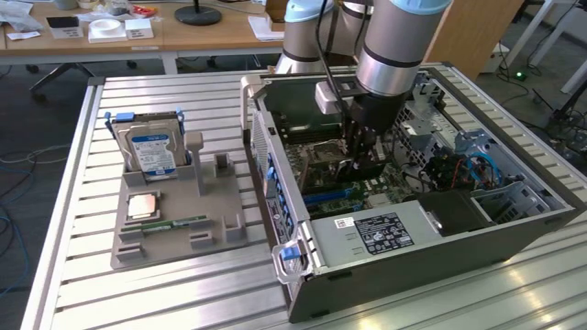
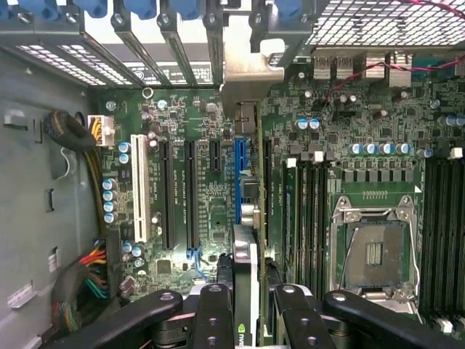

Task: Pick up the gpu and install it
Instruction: 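Insert the gpu into the slot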

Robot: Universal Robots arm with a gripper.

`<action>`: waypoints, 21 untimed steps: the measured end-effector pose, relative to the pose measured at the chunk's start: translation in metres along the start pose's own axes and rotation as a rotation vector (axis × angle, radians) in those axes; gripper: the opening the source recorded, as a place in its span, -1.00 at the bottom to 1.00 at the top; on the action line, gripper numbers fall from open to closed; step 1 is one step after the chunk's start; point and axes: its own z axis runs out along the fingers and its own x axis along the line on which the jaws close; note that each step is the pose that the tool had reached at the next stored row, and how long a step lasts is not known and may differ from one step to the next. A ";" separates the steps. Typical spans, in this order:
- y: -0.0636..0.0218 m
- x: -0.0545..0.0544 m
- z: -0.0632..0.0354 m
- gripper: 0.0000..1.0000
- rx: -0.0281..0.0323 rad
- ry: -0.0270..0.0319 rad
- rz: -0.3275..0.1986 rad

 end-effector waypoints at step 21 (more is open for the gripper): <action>0.0143 0.004 0.0076 -0.47 0.0057 -0.0008 0.000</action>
